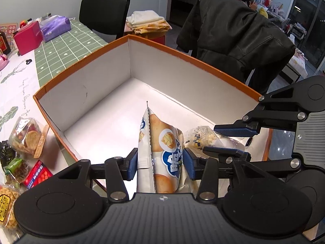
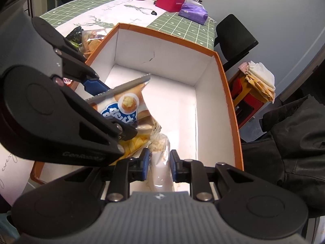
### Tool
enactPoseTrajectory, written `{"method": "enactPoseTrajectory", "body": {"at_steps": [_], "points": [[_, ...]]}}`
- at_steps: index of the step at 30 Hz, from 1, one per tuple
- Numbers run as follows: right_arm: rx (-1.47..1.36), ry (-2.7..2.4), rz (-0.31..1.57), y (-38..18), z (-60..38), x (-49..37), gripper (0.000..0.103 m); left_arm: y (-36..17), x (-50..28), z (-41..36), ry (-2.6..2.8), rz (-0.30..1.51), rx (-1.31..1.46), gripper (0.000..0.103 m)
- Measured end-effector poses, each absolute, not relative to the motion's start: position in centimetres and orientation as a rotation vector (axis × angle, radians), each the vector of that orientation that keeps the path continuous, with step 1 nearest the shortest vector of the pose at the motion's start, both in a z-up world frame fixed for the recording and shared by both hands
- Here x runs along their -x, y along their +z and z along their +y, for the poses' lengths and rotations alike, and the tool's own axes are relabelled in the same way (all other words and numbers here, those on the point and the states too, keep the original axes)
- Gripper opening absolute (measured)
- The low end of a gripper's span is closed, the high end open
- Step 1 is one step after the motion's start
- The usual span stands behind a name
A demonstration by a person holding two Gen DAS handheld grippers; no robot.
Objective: Organize snacks
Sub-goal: 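Carry both bags over the orange box and open both grippers to drop them, then move both grippers back from the box toward the snack pile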
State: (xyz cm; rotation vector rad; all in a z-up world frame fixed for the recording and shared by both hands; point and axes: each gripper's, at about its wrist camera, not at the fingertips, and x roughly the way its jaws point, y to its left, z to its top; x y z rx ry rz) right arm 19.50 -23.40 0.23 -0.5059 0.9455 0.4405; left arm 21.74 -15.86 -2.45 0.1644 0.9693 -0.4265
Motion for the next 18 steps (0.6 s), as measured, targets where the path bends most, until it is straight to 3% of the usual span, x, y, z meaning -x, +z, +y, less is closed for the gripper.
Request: {"method": "enactPoseTrajectory", "body": {"at_steps": [6,14,18], "points": [[0.512,0.454,0.969,0.3,-23.2,-19.3,0.024,-2.3,-21.5,-15.9,-0.421,0.987,-0.181,0.059],[0.518,0.441,0.98,0.9,-23.1,-19.0,0.052,-1.1,-21.2,-15.2,-0.439,1.005,-0.151,0.072],[0.528,0.437,0.956,2.0,-22.9,-18.6,0.056,0.2,-20.7,-14.5,-0.46,0.99,-0.127,0.074]]}}
